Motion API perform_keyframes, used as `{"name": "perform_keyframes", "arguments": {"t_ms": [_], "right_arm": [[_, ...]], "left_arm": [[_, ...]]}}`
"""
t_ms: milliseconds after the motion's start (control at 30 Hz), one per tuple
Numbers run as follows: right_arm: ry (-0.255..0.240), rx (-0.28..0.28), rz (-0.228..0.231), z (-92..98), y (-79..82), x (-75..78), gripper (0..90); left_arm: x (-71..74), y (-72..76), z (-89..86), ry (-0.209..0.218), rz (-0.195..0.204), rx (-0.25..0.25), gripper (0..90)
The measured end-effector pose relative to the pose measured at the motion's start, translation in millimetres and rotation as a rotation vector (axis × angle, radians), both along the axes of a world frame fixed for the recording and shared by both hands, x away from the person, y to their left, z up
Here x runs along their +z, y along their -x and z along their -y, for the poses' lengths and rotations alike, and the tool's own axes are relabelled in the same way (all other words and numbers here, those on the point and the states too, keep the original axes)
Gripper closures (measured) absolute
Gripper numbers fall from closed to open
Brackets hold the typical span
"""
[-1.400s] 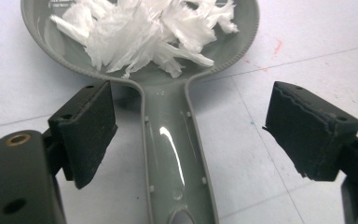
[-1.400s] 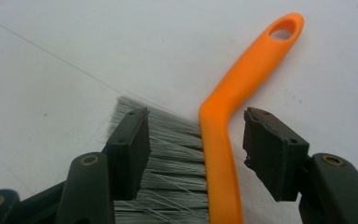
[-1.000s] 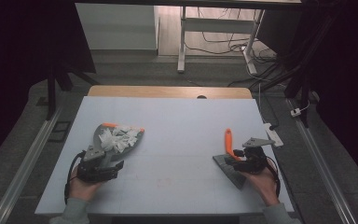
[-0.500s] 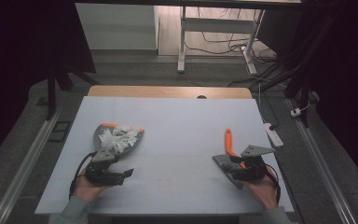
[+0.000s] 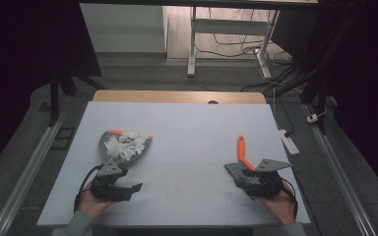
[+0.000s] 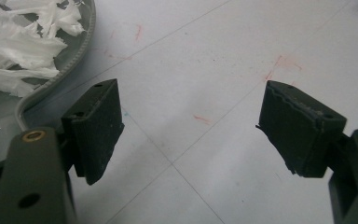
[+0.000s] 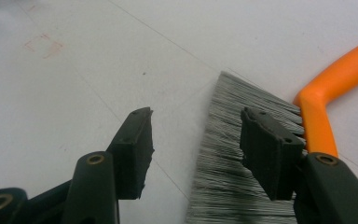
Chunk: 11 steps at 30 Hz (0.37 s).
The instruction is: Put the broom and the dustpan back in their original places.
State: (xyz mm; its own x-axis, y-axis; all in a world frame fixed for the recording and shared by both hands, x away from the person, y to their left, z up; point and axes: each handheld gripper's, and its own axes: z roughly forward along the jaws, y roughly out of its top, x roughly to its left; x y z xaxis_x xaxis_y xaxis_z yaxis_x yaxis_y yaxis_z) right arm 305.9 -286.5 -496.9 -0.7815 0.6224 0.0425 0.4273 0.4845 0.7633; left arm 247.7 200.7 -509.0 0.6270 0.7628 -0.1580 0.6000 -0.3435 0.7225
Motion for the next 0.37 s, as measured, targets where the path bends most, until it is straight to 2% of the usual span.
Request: {"name": "perform_keyframes", "arguments": {"t_ms": [367], "right_arm": [[-0.009,0.011,0.017,0.7,0.3,2.8,44.4]], "left_arm": [[0.7,0.4,-1.3,0.005,0.002,0.003,22.0]]}}
